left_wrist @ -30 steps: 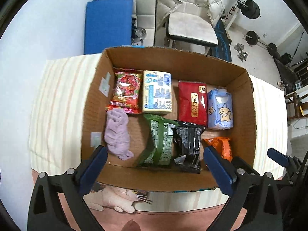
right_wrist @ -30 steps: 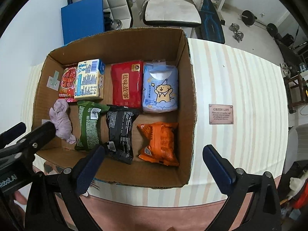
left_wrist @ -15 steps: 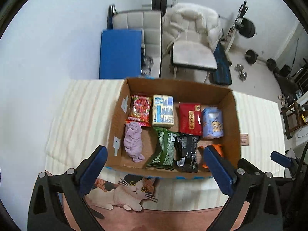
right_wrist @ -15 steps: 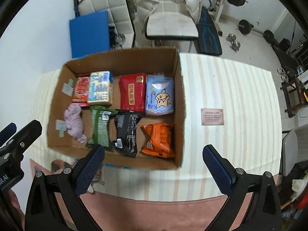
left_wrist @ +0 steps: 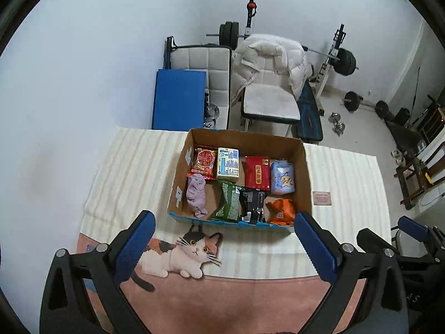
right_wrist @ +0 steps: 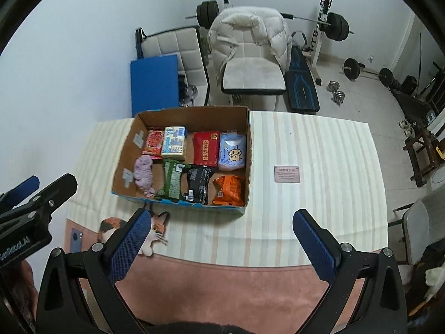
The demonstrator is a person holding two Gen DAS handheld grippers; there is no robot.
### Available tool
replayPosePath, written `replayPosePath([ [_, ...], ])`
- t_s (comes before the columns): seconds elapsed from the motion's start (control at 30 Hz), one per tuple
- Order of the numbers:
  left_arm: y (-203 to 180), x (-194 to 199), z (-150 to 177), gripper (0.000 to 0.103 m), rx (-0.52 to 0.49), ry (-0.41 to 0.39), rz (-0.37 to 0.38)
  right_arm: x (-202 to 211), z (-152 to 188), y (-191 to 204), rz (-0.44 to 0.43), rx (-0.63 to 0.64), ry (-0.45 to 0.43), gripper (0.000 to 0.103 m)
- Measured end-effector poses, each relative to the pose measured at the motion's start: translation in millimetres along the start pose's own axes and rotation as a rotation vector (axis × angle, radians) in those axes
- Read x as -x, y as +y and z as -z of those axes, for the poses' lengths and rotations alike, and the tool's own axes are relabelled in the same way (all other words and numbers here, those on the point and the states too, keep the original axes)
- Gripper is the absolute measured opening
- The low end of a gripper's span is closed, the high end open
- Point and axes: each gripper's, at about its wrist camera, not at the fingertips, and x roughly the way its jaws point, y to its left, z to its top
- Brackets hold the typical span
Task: Organize soft objects
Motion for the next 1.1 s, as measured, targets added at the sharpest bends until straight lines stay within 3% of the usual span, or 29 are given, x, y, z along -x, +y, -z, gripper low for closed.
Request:
replayPosePath([
  [0.2,-6,38,8,0.102,-0.012,-0.034,0.001,54,18,-2,-0.013,0.01,-0.053,0.103],
  [0.5,-12,63,21,0.102,-0.038,-0.047,0.001,100,36,0,-0.022,0.045,-0.09,0.103],
  [0.87,-7,67,23,0.103,-0.009,-0.1,-0.028,106,36,-3,0.004,0.044,-0.111,0.103],
  [1.1,-5,62,25,0.103,-0.007,-0.091,-0.034,99,27,-5,0.043,0.035,-0.128,0.103],
])
